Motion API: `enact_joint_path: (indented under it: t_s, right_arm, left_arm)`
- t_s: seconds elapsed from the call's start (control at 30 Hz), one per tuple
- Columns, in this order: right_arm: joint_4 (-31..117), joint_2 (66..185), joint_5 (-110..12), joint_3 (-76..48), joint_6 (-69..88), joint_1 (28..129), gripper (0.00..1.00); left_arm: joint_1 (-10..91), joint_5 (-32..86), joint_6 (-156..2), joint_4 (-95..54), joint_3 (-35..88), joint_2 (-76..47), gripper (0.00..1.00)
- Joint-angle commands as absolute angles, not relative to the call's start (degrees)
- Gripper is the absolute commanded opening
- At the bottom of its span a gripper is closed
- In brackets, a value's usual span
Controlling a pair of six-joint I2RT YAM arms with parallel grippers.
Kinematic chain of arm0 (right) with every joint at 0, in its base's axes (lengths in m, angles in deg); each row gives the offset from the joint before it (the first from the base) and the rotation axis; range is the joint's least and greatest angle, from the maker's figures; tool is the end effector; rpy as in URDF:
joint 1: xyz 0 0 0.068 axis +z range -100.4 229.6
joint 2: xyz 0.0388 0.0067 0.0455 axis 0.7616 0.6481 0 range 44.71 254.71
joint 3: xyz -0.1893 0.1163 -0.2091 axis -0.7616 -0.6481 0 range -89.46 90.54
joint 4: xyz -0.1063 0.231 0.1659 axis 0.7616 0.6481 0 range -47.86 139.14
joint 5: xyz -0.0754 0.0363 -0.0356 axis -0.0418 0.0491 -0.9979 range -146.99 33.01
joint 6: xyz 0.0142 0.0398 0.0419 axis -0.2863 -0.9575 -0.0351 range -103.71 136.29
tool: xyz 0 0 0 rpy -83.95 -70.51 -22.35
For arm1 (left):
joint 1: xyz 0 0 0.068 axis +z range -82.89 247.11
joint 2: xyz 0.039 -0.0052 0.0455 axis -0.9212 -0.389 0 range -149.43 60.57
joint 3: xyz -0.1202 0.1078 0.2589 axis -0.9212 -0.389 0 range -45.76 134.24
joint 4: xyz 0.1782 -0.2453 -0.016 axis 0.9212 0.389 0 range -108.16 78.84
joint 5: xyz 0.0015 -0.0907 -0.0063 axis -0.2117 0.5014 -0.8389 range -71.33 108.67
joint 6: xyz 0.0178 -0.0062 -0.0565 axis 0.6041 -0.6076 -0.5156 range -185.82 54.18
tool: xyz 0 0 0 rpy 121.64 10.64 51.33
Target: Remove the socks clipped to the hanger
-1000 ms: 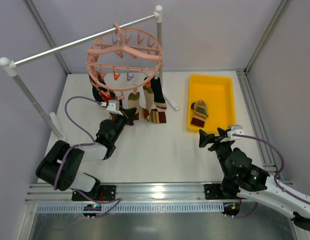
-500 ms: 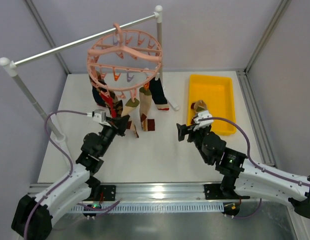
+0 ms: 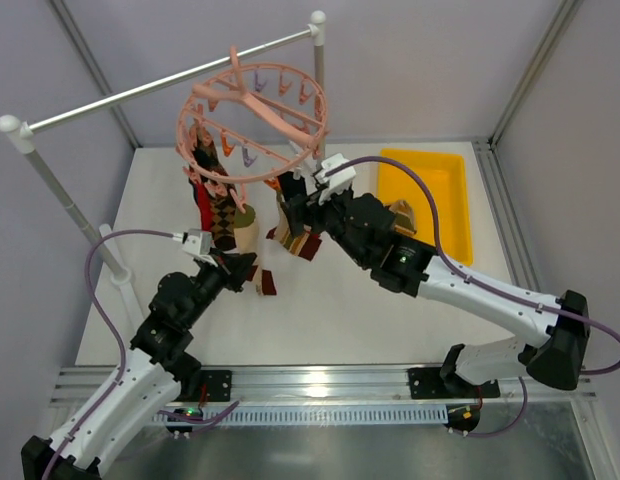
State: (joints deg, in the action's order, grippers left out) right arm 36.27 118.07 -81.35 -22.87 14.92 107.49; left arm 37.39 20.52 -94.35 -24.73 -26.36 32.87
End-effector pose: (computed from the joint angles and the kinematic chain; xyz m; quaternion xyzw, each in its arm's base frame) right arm 0.1978 0.2813 0.4219 -0.1994 0.6837 0.2082 0.6704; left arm 0.1465 -0.0853 0.2657 0.0186 0.7175 -0.3489 0.6026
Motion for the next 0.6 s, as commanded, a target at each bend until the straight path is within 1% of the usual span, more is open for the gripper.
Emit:
enact_joint_path:
  t_s: [0.0,0.27,0.57]
  right_arm:
    - [38.7,122.1,-73.9,-16.7,13.4,107.4,0.84]
    - [44.2,130.4,-65.5,-7.7,12.1,107.6,0.84]
    - [44.7,135.5,-62.0,-3.4,10.9,108.0,0.84]
  left_arm:
    - [37.1,24.7,-95.3,-21.4,-25.1,32.1,0.0]
    - [37.1,24.7,-95.4,-21.0,-25.5,33.7,0.0]
    - [37.0,24.6,-95.8,-20.4,-25.7,34.9,0.0]
